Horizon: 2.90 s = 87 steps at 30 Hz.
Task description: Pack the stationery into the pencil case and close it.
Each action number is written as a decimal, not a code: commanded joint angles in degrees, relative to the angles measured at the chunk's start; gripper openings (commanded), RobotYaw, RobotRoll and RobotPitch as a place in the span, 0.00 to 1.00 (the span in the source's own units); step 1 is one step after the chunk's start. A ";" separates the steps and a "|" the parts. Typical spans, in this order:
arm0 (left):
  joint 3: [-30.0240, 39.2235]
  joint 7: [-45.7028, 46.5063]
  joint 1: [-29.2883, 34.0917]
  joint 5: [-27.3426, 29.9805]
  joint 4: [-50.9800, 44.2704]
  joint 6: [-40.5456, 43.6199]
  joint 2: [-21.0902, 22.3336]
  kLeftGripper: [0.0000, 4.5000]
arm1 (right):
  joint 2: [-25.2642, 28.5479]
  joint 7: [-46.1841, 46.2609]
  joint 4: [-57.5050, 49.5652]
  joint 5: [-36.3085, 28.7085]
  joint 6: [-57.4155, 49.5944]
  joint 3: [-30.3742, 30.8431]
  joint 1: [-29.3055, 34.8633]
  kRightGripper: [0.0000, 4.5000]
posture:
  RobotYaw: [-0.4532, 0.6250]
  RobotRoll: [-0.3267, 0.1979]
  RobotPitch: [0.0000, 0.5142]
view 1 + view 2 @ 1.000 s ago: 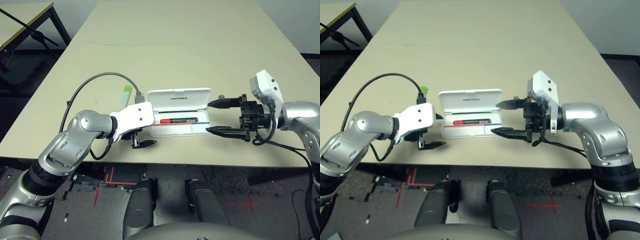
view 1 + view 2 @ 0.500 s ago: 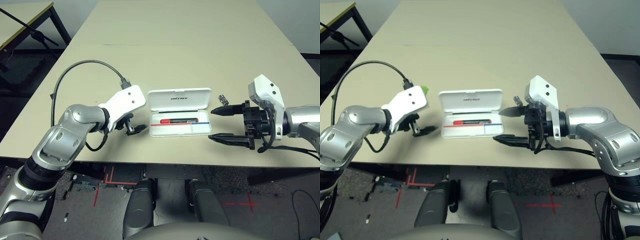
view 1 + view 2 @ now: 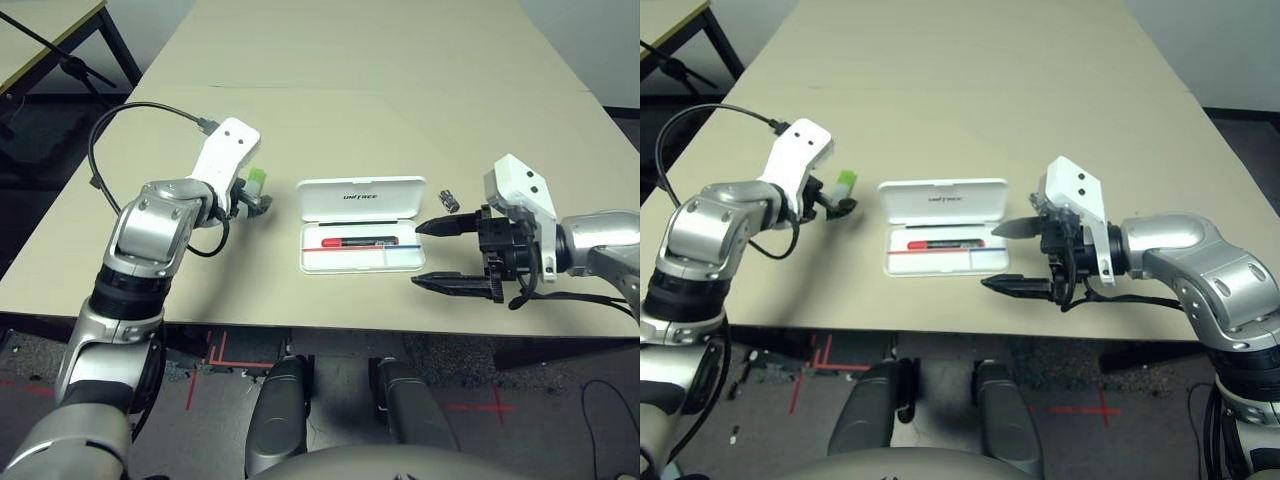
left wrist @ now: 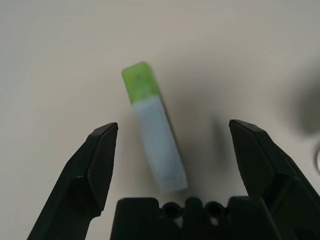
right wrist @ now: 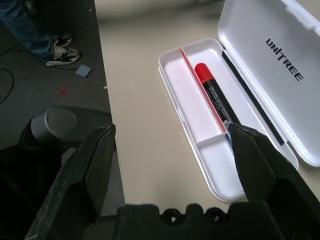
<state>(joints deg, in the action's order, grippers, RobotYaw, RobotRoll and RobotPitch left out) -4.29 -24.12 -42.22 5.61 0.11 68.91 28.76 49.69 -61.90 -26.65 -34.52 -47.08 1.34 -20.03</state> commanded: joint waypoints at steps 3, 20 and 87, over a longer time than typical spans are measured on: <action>2.73 3.87 -2.61 -0.54 10.77 -5.77 -3.57 1.00 | 0.23 1.17 -1.10 -0.02 0.58 0.45 0.38 1.00 | 0.49 0.62 0.29; 2.90 6.59 -4.16 -1.17 25.47 -14.83 -5.41 1.00 | -0.29 3.89 -2.66 -0.63 0.60 0.42 1.20 1.00 | 0.46 0.62 0.29; 3.02 -29.39 25.95 5.04 -9.27 -32.41 26.60 0.24 | -5.02 1.98 3.72 4.50 7.89 7.10 -4.13 1.00 | 0.53 0.62 0.27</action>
<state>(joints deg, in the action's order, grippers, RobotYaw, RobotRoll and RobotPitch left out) -2.38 -51.45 -17.05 9.26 -7.14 38.67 54.59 44.36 -59.30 -23.56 -30.70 -39.95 7.99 -23.79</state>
